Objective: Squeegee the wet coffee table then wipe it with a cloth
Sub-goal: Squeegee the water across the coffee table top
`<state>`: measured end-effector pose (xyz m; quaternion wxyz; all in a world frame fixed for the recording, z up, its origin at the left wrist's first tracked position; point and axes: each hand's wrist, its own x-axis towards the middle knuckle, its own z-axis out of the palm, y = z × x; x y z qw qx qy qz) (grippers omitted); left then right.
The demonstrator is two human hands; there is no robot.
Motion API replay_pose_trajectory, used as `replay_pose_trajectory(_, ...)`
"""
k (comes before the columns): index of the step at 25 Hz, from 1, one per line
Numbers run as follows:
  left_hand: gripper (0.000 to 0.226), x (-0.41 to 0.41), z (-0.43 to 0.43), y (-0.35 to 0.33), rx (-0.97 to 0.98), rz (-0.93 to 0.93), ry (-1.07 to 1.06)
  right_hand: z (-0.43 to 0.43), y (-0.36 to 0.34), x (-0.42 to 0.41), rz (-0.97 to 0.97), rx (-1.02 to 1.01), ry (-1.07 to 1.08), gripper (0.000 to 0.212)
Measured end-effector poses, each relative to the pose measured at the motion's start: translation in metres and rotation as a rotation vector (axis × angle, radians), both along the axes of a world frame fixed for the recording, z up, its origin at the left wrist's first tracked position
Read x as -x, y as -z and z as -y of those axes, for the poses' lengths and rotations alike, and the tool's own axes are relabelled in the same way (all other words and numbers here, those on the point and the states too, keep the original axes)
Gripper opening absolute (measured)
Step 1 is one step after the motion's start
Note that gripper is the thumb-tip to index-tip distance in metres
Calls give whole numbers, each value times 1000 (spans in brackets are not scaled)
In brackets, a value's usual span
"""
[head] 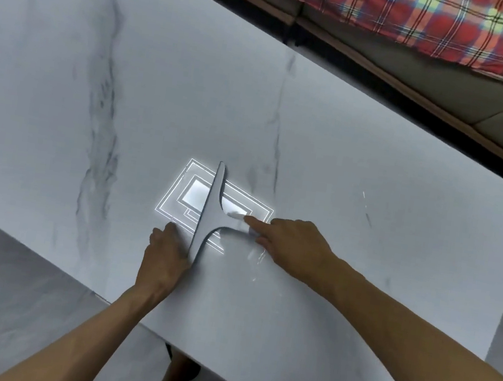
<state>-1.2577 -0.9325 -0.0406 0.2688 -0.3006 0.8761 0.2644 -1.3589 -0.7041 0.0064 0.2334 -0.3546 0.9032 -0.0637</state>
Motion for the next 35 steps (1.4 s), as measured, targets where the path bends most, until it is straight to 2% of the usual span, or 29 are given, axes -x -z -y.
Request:
replay_pose_trajectory(5,66,-2,-16,7,81,141,149,-130,-17,-35,55,-121,256,43)
replay_pose_trajectory(8,59,-2,-19,3,80,99,120,-178,-36,-55,42,-202,332,44)
replay_pose_trajectory(10,55,-3,-17,-4,41,23,67,-181,-47,-63,13,-236,325,42)
replay_pose_trajectory(13,61,-11,-2,-13,-21,-63,-158,-138,-54,-59,7,-141,211,37)
replay_pose_trajectory(16,65,-24,25,-20,-21,-69,-405,-52,-41,-52,26,-15,-32,32)
replay_pose_trajectory(19,63,-44,55,-27,43,-65,-501,42,-18,-51,55,54,-235,30)
replay_pose_trajectory(22,63,-59,85,-30,61,-93,-529,117,4,-51,26,102,-344,32)
replay_pose_trajectory(25,67,-69,111,-29,27,-105,-504,170,17,-49,27,111,-333,29)
replay_pose_trajectory(28,67,-70,122,-27,-16,-108,-447,182,20,-38,26,82,-243,25)
replay_pose_trajectory(35,66,-46,96,-22,-156,15,-227,99,13,-27,1,25,103,28)
